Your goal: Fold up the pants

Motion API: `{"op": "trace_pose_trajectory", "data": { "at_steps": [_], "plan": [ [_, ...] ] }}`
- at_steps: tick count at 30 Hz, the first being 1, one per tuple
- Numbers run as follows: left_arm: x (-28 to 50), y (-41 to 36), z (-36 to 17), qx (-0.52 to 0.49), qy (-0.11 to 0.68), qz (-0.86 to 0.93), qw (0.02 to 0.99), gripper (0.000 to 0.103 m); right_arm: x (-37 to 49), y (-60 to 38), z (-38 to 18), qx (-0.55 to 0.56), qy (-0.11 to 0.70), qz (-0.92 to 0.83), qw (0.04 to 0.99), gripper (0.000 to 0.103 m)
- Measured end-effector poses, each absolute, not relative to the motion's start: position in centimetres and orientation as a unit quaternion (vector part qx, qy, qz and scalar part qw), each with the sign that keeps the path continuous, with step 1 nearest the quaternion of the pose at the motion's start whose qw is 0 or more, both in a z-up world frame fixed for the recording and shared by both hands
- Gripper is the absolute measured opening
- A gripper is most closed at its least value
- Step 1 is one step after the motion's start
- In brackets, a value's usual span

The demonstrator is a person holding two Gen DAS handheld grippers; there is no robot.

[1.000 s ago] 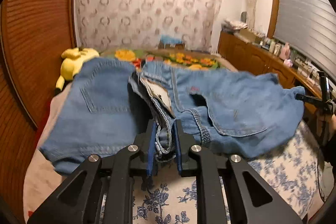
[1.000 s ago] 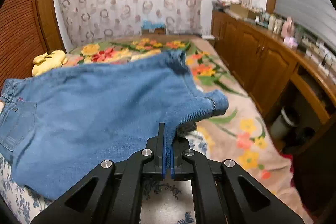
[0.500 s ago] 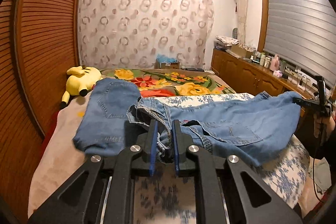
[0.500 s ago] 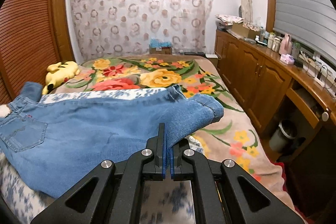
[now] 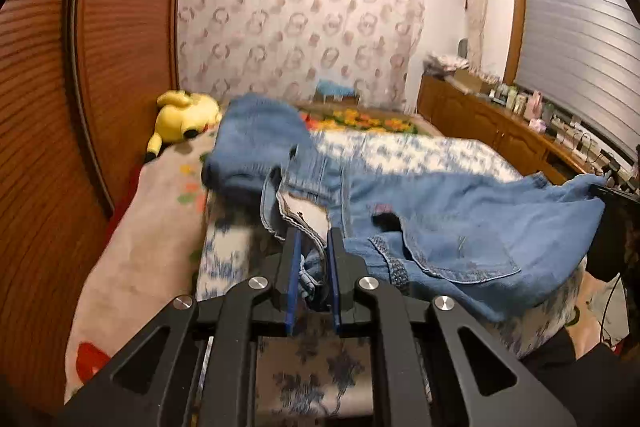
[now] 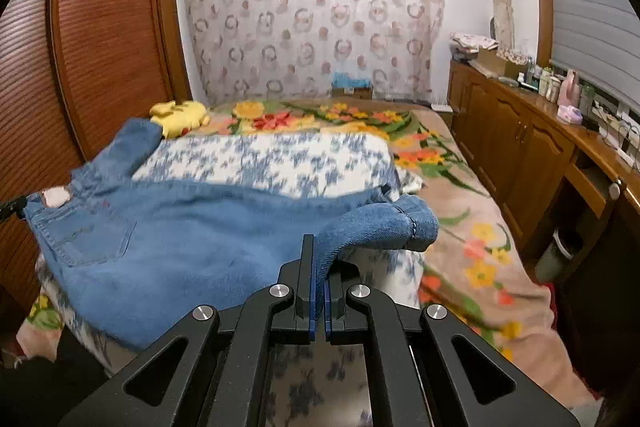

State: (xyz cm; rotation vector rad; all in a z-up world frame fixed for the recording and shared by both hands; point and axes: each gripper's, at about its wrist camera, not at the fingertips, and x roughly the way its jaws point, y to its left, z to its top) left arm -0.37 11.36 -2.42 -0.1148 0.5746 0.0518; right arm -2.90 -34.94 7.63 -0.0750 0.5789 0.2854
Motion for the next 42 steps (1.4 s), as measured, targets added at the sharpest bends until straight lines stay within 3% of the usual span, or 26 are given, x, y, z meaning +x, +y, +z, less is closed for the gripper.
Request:
{"op": "trace_pose_trajectory", "data": {
  "at_steps": [13,18,22,24,26,27,28,29,36,42],
  "plan": [
    [-0.6,10.2,-5.9,-0.041,0.333,0.040,0.941,0.018,2.3,-37.8,3.5,0.006,0.342,0.121,0.932,0.002],
    [-0.7,10.2,-5.8,-0.036,0.338,0.042,0.939,0.023,0.0,-36.6,2.8,0.012,0.342,0.119,0.932,0.002],
    [-1.0,10.2,-5.4,-0.036,0.333,0.032,0.942,0.034,-1.1,-36.2,2.6,0.013,0.339,0.117,0.933,0.002],
    [-1.1,10.1,-5.1,-0.038,0.327,0.028,0.944,0.049,-1.6,-35.9,2.4,0.014,0.340,0.117,0.933,0.002],
    [-1.1,9.8,-4.8,-0.033,0.323,0.022,0.945,0.055,-2.4,-36.1,2.2,0.016,0.340,0.117,0.933,0.002],
    [-1.0,9.7,-4.7,-0.032,0.324,0.022,0.945,0.062,-2.5,-36.1,2.2,0.017,0.340,0.118,0.933,0.002],
    [-1.0,9.6,-4.6,-0.034,0.321,0.021,0.946,0.082,-2.6,-36.2,2.2,0.019,0.339,0.118,0.933,0.002],
    [-0.9,9.5,-4.4,-0.036,0.313,0.018,0.949,0.086,-2.6,-36.2,2.2,0.020,0.339,0.118,0.933,0.002],
    [1.0,8.1,-4.9,-0.056,0.325,0.000,0.944,0.086,-2.9,-36.6,2.2,0.018,0.343,0.116,0.932,0.002],
    [2.1,6.4,-6.3,-0.060,0.337,-0.031,0.939,0.086,-3.5,-36.9,2.5,0.012,0.346,0.111,0.932,0.011]
  ]
}}
